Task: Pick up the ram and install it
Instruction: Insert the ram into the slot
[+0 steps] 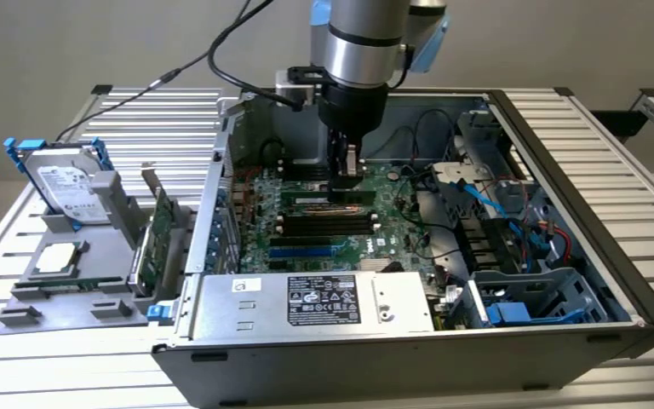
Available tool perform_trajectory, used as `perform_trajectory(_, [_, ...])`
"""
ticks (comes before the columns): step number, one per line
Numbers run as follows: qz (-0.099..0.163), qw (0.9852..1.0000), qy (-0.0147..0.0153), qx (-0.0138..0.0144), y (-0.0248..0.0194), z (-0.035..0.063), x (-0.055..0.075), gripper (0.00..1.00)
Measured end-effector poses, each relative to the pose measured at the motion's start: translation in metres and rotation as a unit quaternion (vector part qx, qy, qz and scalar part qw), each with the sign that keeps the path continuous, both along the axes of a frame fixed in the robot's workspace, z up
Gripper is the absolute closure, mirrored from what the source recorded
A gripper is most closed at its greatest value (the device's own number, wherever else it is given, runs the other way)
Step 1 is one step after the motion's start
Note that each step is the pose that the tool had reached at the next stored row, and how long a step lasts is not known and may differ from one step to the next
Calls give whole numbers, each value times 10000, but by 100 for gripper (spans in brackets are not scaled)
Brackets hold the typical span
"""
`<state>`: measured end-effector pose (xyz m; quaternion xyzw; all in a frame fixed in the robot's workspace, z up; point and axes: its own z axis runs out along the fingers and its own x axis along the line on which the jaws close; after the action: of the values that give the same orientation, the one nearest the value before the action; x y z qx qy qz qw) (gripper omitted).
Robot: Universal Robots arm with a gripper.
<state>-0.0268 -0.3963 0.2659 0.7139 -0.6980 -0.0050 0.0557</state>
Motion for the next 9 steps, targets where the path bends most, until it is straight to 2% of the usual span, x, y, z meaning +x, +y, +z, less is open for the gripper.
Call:
perform_trajectory(6, [0, 10000, 0, 0, 15, -110, 9, 86])
perform_trajectory(9, [1, 10000, 0, -14, 16, -164, 10, 86])
